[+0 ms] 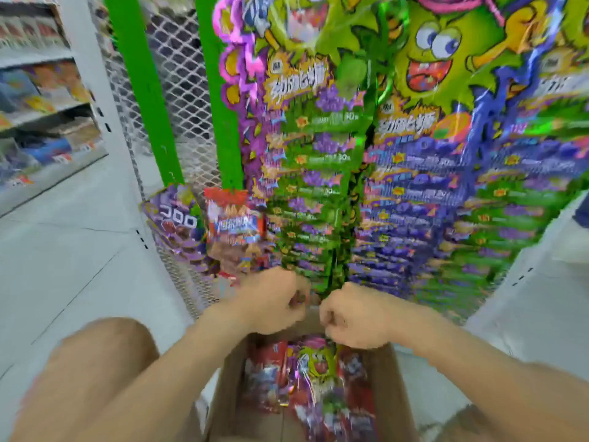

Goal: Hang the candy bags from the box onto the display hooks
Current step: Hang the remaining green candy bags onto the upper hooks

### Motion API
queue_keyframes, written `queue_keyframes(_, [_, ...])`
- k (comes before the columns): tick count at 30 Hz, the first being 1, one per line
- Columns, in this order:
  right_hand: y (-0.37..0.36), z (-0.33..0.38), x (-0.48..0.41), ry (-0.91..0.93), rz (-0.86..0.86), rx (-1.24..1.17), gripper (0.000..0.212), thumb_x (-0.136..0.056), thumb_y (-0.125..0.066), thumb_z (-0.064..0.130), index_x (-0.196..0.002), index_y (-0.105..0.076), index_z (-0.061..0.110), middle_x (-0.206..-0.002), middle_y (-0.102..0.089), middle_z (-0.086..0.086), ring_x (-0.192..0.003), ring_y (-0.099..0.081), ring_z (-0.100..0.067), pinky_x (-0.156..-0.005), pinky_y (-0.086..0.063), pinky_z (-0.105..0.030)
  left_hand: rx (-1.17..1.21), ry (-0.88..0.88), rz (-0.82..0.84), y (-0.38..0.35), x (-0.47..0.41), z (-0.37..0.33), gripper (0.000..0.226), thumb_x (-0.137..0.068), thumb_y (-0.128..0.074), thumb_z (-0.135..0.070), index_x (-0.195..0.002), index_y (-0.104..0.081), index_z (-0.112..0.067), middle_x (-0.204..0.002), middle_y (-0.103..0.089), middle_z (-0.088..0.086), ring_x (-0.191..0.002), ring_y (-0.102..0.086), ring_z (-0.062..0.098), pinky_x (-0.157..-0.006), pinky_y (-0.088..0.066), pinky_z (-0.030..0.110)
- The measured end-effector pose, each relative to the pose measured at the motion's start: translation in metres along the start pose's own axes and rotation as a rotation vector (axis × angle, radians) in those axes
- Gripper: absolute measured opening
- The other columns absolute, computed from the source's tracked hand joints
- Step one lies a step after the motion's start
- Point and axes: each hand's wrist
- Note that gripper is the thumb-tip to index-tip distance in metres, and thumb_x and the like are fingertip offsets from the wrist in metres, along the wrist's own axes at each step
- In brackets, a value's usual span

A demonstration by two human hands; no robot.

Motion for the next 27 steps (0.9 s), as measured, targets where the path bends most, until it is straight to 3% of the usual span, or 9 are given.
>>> queue_keyframes(2, [-0.038,-0.017,-0.011,-0.010,0.121,0.061,0.029,-0.083,-0.054,0.039,-0.095,-0.070,0.018,-0.087,-0.073,-0.005,-0.082,-0.071,-0.031,-0.075,-0.062,-0.044,0.113,0.103,0.263,-0.071,-0.009,0.022,0.021,-0.087,-0.064,-0.042,-0.078,-0.059,-0.023,-0.078,-0.064,0.000,-0.077,-0.066,0.023,-0.065,-0.046,0.027])
queue_keyframes(5, [-0.076,-0.034,-0.019,-0.041,0.218,0.142,0.021,-0.092,-0.057,0.034,-0.102,-0.066,0.017,-0.100,-0.066,-0.013,-0.091,-0.068,-0.038,-0.078,-0.061,-0.048,0.238,0.301,0.419,-0.160,-0.021,0.047,0.024,-0.089,-0.069,-0.035,-0.099,-0.072,-0.013,-0.102,-0.073,0.016,-0.098,-0.073,0.035,-0.074,-0.050,0.032])
queue_keyframes(9, [-0.097,-0.060,-0.026,-0.031,0.300,0.153,0.019,-0.100,-0.054,0.026,-0.106,-0.064,0.011,-0.091,-0.060,-0.010,-0.081,-0.064,-0.034,-0.072,-0.060,-0.042,0.431,0.385,0.388,-0.233,-0.036,0.046,0.047,-0.089,-0.064,-0.025,-0.114,-0.065,0.015,-0.114,-0.067,0.037,-0.108,-0.066,0.052,-0.085,-0.052,0.050])
queue_keyframes(13, [-0.104,-0.084,-0.030,-0.060,0.314,0.184,0.009,-0.095,-0.054,0.018,-0.095,-0.062,0.013,-0.087,-0.062,-0.011,-0.079,-0.068,-0.035,-0.069,-0.063,-0.047,0.515,0.559,0.361,-0.289,-0.059,0.041,0.056,-0.094,-0.065,-0.014,-0.136,-0.051,0.020,-0.136,-0.058,0.038,-0.130,-0.057,0.051,-0.104,-0.047,0.048])
queue_keyframes(18, [-0.112,-0.098,-0.036,-0.082,0.310,0.199,0.016,-0.100,-0.052,0.018,-0.085,-0.047,0.018,-0.085,-0.053,-0.009,-0.072,-0.060,-0.028,-0.062,-0.057,-0.039,0.662,0.714,0.233,-0.334,-0.093,0.043,0.065,-0.087,-0.070,-0.004,-0.145,-0.045,0.008,-0.140,-0.056,0.029,-0.131,-0.055,0.044,-0.107,-0.047,0.045])
queue_keyframes(21, [-0.111,-0.097,-0.036,-0.084,0.323,0.191,0.023,-0.101,-0.055,0.018,-0.081,-0.044,0.017,-0.082,-0.051,-0.008,-0.068,-0.055,-0.026,-0.059,-0.051,-0.036,0.776,0.729,0.069,-0.363,-0.106,0.059,0.068,-0.069,-0.072,-0.011,-0.135,-0.056,-0.002,-0.127,-0.065,0.017,-0.123,-0.064,0.036,-0.102,-0.054,0.040])
queue_keyframes(23, [-0.110,-0.097,-0.035,-0.081,0.319,0.178,0.012,-0.101,-0.055,0.020,-0.092,-0.052,0.014,-0.084,-0.050,-0.007,-0.073,-0.057,-0.029,-0.063,-0.053,-0.038,0.860,0.705,0.019,-0.367,-0.111,0.062,0.052,-0.072,-0.079,-0.006,-0.123,-0.067,0.001,-0.119,-0.072,0.017,-0.108,-0.070,0.030,-0.085,-0.058,0.026])
queue_keyframes(25, [-0.108,-0.098,-0.033,-0.074,0.314,0.154,0.011,-0.103,-0.055,0.022,-0.096,-0.050,0.014,-0.080,-0.044,-0.005,-0.070,-0.054,-0.027,-0.063,-0.050,-0.037,0.869,0.734,0.104,-0.362,-0.109,0.054,0.032,-0.089,-0.082,-0.013,-0.117,-0.070,-0.005,-0.113,-0.072,0.012,-0.099,-0.064,0.025,-0.080,-0.052,0.027])
queue_keyframes(27, [-0.106,-0.099,-0.030,-0.065,0.327,0.141,0.014,-0.105,-0.053,0.023,-0.094,-0.046,0.016,-0.077,-0.040,-0.002,-0.066,-0.048,-0.022,-0.062,-0.046,-0.036,0.686,0.697,0.215,-0.358,-0.103,0.048,0.015,-0.094,-0.078,-0.037,-0.090,-0.070,-0.024,-0.092,-0.068,0.000,-0.098,-0.059,0.026,-0.086,-0.048,0.036])
Point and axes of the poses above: each hand's wrist, its own x-axis away from the middle knuckle, its own y-axis out of the back of the hand, z = x × y
